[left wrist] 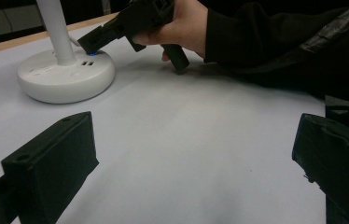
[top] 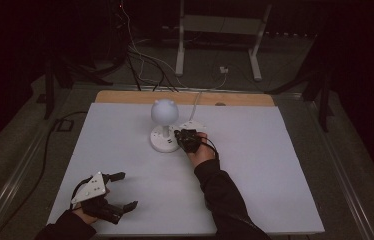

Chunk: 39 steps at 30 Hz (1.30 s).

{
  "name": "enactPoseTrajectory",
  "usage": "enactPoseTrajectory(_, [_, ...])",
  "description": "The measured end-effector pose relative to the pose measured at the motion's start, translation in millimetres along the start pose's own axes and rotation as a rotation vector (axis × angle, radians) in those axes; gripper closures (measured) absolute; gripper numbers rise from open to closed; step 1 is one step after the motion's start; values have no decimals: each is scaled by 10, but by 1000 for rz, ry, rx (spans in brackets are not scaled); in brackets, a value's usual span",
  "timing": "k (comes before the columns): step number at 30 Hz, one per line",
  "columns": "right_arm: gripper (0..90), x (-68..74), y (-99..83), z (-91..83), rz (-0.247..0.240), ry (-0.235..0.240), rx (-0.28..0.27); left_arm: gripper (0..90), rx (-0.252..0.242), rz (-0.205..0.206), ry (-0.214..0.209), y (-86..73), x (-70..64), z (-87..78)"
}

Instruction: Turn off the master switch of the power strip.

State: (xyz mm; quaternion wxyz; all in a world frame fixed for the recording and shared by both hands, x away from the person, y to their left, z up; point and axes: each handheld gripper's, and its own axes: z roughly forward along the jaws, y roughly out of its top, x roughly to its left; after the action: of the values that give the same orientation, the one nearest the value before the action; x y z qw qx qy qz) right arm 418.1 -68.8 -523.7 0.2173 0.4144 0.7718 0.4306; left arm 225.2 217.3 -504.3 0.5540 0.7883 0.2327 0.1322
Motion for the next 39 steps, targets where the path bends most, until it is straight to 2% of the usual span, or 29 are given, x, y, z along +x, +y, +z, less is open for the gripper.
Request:
enactPoseTrajectory(1, [900,0,0,0,0,0,0,4,0,0,0,0,0,0])
enactPoseTrajectory(2, [858,16,22,1,-18,-5,7,4,-1,0,-1,3,-5,-5])
enactPoseTrajectory(3, [821,16,36,-8,-27,15,-6,4,-2,0,0,4,-8,-8])
enactPoseTrajectory(7, [825,24,68,-34,-59,6,-13,3,-6,2,-1,5,-4,-15])
enactPoseTrajectory(9, [796,-19,106,-94,-29,10,-35,4,-7,-2,-2,4,6,-14])
enactPoseTrajectory(12, [750,-60,122,-122,-21,15,-32,4,-6,1,-3,3,3,-12])
enactPoseTrajectory(14, [665,-98,129,-166,-13,28,-32,4,-8,1,-4,7,1,-14])
enactPoseTrajectory(15, [665,-98,129,-166,-13,28,-32,4,-8,1,-4,7,0,-14])
enactPoseTrajectory(16, [550,-109,124,-194,0,53,-34,4,-7,2,-2,7,-4,-14])
enactPoseTrajectory(20, [273,-107,119,-238,-6,84,-19,3,-7,1,-4,7,-2,-11])
enactPoseTrajectory(22, [133,-111,105,-267,-4,125,-19,4,-5,-1,-4,4,-3,-7])
enactPoseTrajectory(23, [124,-114,96,-284,-8,150,-16,4,-4,1,-4,4,-4,-6])
enactPoseTrajectory(24, [124,-114,96,-284,-8,150,-16,4,-3,1,-5,5,-4,-6])
enactPoseTrajectory(25, [74,-129,81,-311,-8,193,-10,4,-5,0,-5,6,-3,-7])
enactPoseTrajectory(27, [65,-142,79,-326,2,205,-10,3,-6,-3,-5,5,-2,-7])
enactPoseTrajectory(28, [38,-171,72,-358,26,234,-23,4,-4,-2,-5,4,-4,-6])
enactPoseTrajectory(31, [22,-185,68,-380,20,244,-30,4,-5,0,-6,6,-4,-7])
enactPoseTrajectory(37, [0,-183,106,-510,-24,279,0,3,-5,-2,-8,6,-1,-3])
enactPoseTrajectory(39, [0,-182,110,-528,-26,289,-6,4,-6,-4,-7,6,1,1])
